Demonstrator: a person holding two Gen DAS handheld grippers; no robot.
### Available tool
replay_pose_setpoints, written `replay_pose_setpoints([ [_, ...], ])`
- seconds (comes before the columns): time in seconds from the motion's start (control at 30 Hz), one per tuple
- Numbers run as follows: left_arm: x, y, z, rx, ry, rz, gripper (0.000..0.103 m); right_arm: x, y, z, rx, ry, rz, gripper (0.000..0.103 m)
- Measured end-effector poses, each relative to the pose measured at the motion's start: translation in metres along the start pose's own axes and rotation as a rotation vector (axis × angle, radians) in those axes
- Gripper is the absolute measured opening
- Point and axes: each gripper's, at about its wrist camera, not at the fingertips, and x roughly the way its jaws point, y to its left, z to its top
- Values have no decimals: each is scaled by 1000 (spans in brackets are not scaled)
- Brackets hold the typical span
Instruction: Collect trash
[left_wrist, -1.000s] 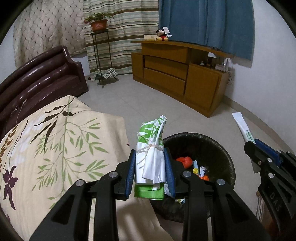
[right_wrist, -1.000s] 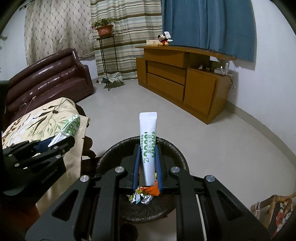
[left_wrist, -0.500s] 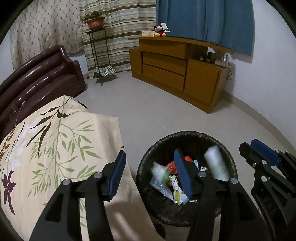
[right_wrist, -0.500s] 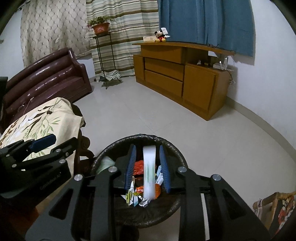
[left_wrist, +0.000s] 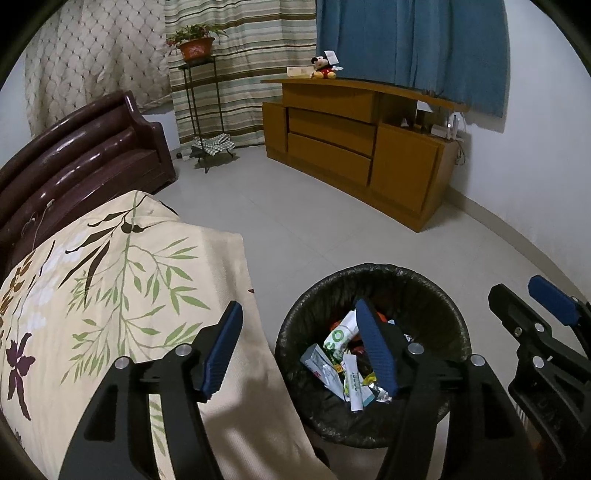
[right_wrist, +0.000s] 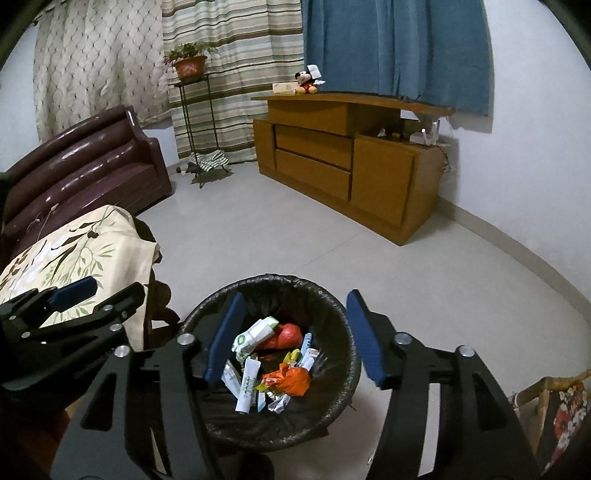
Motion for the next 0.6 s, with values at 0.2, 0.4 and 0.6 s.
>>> replay_pose_setpoints([
  [0.2,-11,6,-2,-20,-13,5,70,-11,3,0,-14,-25,-21,72],
  [0.4,-30,13,-9,-21,-37,29,76,-26,8,1,-21,-51,-30,79],
  [0.6,-47,22,-13,-40,-55,45,79,-42,13,1,-36,-72,-37,83],
])
